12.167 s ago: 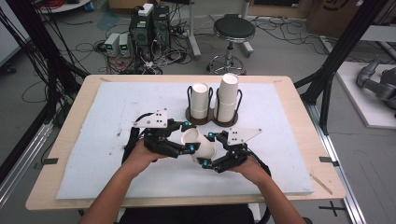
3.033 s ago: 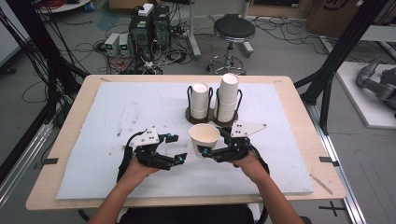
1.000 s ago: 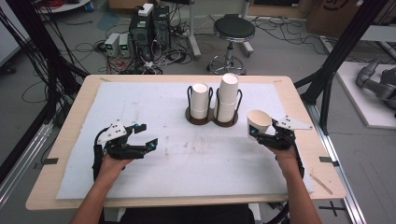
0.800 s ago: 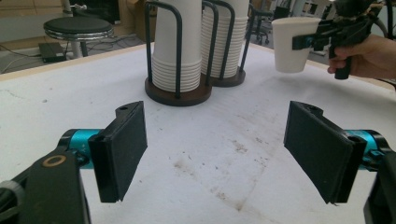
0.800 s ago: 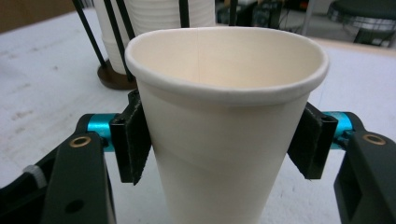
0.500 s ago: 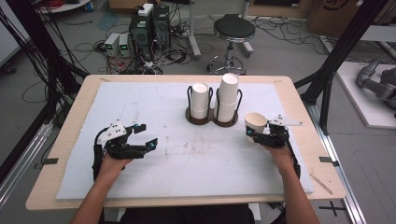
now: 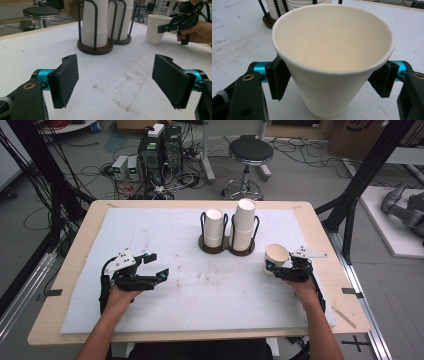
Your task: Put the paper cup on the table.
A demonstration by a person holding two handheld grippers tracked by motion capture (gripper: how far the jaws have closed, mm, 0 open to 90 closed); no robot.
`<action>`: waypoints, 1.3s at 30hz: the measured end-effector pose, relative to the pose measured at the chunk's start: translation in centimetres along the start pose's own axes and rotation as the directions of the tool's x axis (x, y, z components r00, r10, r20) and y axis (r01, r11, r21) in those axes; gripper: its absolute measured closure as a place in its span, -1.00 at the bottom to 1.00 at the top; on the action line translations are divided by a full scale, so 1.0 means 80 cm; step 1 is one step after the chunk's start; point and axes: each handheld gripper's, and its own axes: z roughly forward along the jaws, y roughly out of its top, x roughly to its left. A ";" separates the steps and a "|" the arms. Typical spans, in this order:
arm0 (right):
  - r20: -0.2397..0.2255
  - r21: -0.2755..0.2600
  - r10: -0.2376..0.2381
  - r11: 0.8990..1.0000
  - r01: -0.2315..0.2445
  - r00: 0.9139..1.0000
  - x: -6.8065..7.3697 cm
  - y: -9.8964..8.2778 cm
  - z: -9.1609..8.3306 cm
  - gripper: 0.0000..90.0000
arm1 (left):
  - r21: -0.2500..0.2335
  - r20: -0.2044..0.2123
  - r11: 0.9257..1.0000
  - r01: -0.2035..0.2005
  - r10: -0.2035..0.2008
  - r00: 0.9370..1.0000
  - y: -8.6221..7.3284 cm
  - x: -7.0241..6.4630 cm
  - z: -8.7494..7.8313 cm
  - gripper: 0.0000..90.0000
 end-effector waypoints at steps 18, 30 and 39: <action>-0.004 0.008 -0.006 1.000 0.006 1.000 0.006 -0.010 -0.018 -0.53 | -0.004 0.005 1.000 0.007 -0.007 1.000 0.000 0.000 0.001 -0.53; -0.018 -0.010 -0.011 1.000 0.011 1.000 0.015 -0.015 -0.052 -0.53 | -0.014 0.011 1.000 0.016 -0.016 1.000 0.000 0.001 0.000 -0.53; -0.043 -0.036 -0.020 0.999 0.019 0.999 0.031 -0.013 -0.076 -0.53 | -0.018 0.013 1.000 0.017 -0.017 1.000 0.001 0.001 -0.001 -0.53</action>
